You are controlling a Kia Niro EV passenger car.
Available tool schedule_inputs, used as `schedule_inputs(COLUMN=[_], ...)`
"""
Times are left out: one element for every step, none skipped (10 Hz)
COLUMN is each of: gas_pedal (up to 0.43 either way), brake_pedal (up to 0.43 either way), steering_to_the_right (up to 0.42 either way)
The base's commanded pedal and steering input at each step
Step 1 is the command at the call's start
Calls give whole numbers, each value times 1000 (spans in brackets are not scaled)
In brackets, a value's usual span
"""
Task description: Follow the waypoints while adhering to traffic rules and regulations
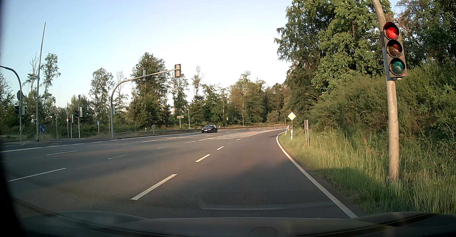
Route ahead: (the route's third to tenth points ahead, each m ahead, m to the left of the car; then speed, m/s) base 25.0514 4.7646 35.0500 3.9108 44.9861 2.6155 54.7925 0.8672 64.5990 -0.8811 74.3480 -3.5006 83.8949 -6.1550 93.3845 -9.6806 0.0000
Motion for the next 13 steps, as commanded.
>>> schedule_inputs(gas_pedal=[0,0,0,0,0,0,0,0,0,0,0,0,0], brake_pedal=[341,348,341,341,341,341,348,341,348,348,348,341,341], steering_to_the_right=[-12,-11,-11,-11,-11,-12,-12,-11,-11,-11,-12,-11,-11])
